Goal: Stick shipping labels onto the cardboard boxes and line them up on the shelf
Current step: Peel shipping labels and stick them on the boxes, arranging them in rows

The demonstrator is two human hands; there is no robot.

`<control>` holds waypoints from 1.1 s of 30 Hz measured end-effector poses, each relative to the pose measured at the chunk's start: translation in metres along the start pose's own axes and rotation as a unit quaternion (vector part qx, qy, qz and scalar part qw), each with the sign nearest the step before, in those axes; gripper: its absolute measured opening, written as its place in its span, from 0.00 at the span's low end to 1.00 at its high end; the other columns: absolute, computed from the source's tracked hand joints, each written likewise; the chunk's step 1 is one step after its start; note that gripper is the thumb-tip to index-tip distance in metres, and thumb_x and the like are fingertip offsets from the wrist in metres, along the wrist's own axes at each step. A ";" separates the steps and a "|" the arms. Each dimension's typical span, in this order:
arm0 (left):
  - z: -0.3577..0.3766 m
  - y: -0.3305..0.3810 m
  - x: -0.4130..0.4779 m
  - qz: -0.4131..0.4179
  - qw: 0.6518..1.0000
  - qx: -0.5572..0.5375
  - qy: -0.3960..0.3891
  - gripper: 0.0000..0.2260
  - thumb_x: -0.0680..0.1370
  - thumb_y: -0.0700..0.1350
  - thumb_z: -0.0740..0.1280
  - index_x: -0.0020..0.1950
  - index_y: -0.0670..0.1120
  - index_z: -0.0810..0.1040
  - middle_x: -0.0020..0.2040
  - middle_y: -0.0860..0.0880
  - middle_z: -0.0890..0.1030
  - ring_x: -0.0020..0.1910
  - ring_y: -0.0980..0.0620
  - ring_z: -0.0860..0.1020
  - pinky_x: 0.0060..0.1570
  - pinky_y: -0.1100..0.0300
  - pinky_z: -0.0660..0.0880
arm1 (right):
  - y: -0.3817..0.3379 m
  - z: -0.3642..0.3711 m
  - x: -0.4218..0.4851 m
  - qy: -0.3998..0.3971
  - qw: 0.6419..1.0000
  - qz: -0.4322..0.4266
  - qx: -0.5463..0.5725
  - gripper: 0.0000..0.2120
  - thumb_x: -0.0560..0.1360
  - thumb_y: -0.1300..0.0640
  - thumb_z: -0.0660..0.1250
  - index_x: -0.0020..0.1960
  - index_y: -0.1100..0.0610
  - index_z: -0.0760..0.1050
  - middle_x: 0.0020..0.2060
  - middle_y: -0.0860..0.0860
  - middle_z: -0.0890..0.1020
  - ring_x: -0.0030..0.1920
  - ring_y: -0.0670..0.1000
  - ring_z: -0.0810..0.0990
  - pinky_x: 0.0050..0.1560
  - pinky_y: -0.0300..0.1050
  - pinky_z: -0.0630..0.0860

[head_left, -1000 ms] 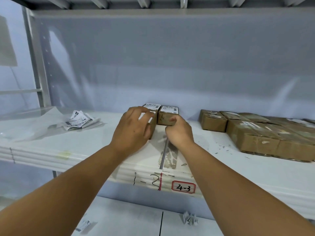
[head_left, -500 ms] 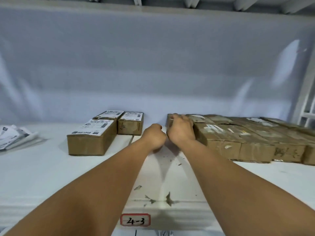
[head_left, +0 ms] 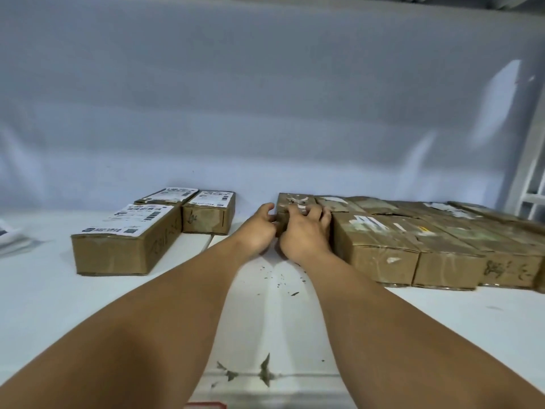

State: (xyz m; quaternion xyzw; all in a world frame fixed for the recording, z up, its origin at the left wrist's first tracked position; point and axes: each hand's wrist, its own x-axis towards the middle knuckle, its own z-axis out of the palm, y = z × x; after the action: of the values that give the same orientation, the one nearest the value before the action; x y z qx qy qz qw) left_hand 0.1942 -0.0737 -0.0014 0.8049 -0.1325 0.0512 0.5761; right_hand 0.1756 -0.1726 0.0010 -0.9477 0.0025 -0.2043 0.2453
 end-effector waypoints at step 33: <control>-0.086 0.032 -0.225 0.095 0.915 0.387 0.054 0.15 0.80 0.47 0.60 0.68 0.55 0.69 0.56 0.46 0.77 0.49 0.48 0.77 0.47 0.55 0.76 | -0.059 -0.063 -0.164 -0.059 0.966 -0.023 0.249 0.12 0.79 0.54 0.62 0.58 0.55 0.81 0.59 0.50 0.80 0.61 0.51 0.75 0.60 0.40 0.67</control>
State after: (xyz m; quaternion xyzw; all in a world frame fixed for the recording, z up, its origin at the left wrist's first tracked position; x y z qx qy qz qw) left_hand -0.0239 0.0319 0.0030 0.9446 -0.1471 0.1967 0.2178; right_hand -0.0046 -0.1329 0.0156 -0.8669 -0.0847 -0.1476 0.4686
